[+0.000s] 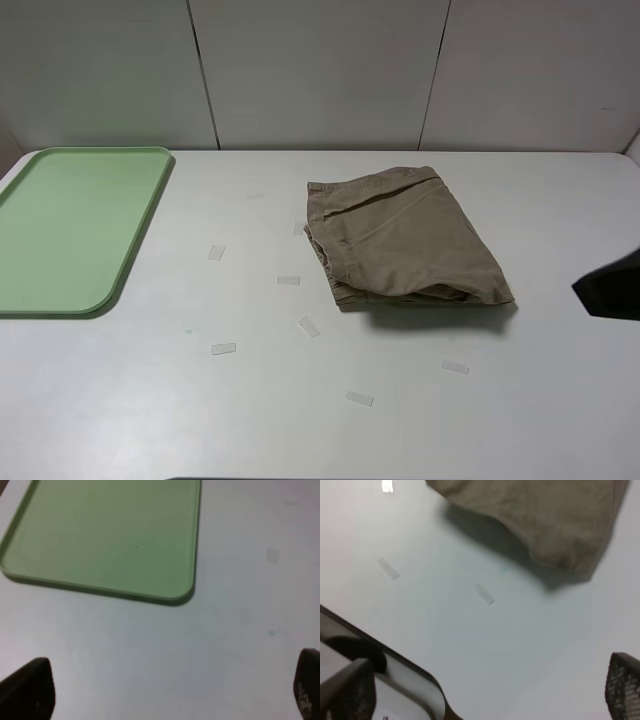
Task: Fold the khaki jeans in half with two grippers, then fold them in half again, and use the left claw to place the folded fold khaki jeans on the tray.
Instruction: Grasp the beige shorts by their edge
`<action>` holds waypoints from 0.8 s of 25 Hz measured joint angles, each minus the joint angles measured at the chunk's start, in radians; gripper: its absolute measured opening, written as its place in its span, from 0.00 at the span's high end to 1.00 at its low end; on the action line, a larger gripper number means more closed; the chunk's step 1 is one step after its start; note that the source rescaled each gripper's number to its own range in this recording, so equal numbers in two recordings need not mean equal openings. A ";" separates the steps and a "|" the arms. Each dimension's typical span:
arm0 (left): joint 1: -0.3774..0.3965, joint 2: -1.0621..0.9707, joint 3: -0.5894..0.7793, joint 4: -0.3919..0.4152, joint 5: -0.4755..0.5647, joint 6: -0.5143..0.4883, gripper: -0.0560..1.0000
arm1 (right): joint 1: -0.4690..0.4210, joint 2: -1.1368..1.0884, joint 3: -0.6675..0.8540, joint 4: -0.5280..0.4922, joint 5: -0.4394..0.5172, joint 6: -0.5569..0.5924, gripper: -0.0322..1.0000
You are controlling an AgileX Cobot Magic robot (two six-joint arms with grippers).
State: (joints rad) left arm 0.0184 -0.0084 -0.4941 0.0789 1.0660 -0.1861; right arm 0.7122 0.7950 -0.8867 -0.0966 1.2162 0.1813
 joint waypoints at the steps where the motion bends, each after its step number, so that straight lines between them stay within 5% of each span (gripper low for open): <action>1: 0.000 0.000 0.000 0.000 0.000 0.000 0.05 | 0.001 -0.040 0.010 0.000 0.001 0.000 0.00; 10: 0.000 0.000 0.000 0.000 0.000 0.000 0.05 | -0.031 -0.347 0.162 0.000 0.002 0.014 0.00; 20: 0.000 0.000 0.000 0.000 0.000 0.000 0.05 | -0.400 -0.630 0.338 0.012 -0.026 -0.084 0.00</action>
State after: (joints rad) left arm 0.0184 -0.0084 -0.4941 0.0789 1.0660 -0.1861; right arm 0.3123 0.1652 -0.5490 -0.0843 1.1900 0.0977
